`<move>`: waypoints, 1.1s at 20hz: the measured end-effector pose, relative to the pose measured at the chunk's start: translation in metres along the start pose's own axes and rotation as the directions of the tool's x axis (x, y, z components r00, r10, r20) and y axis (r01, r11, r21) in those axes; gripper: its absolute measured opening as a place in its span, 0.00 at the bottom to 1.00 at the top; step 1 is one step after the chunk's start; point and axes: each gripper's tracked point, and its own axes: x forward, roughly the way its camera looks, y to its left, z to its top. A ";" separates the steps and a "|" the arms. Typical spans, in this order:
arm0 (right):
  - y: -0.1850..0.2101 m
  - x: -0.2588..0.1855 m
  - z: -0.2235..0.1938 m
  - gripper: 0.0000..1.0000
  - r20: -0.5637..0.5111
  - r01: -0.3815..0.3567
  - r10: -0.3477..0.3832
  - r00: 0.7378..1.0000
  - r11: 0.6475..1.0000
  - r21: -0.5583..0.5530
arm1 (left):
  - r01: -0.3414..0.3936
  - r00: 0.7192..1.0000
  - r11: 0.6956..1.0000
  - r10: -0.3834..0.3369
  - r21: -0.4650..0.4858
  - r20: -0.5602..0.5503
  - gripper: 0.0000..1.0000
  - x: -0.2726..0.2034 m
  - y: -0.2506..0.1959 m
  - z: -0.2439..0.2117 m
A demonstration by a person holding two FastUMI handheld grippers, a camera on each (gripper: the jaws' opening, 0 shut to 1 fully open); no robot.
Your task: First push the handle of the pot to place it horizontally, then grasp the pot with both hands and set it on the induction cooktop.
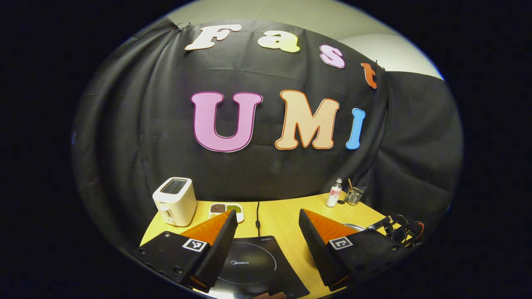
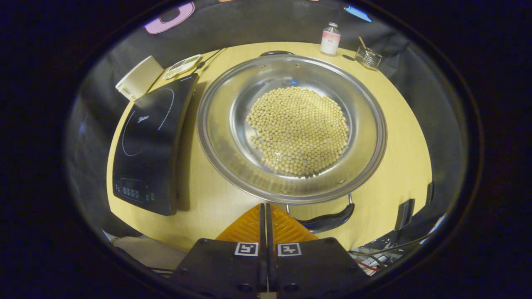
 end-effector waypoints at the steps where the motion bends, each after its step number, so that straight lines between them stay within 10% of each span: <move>1: -0.005 0.000 0.001 0.03 0.003 0.010 -0.010 1.000 1.000 -0.001 | 0.003 1.000 1.000 -0.003 0.000 0.000 0.91 0.001 0.000 0.000; 22: -0.104 0.021 0.022 0.03 -0.028 -0.130 0.128 0.991 0.988 -0.082 | -0.159 0.985 0.985 0.163 0.067 -0.058 0.91 0.013 -0.076 0.000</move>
